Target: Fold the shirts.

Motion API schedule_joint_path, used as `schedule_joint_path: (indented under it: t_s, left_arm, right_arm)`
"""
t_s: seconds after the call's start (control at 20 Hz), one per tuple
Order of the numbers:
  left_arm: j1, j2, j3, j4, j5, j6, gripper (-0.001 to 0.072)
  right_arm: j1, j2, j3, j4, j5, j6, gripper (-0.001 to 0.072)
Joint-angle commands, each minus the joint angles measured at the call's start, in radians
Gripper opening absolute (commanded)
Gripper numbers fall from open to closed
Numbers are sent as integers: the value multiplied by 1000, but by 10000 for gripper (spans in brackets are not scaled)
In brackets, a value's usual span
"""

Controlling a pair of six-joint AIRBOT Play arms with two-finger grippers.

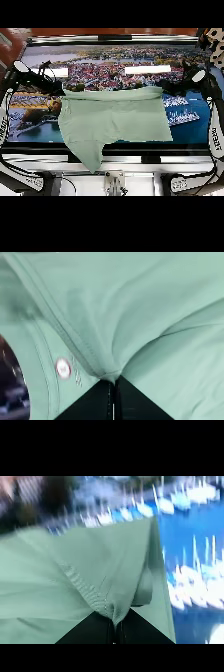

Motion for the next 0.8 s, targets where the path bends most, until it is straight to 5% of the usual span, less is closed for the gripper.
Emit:
schedule_joint_path:
  t_s: [0.0, 0.5, 0.6, 0.65, 0.75]
  left_arm:
    - [-2, -25, -6, 60, -179, -84, 33]
    - [-11, -48, -43, 64, -196, -127, 43]
    - [-6, -42, -38, 60, -205, -130, 389]
    - [-3, -34, -35, 58, -215, -133, 511]
    - [13, 5, -33, 57, -252, -137, 543]
  right_arm:
    - [-5, -23, 1, -106, 197, 89, 58]
    - [-4, -46, 0, -96, 150, 164, 97]
    - [-5, -39, 3, -58, 166, 138, 504]
    - [-5, -29, 5, -53, 190, 108, 535]
    - [-10, 18, 5, -72, 260, 65, 535]
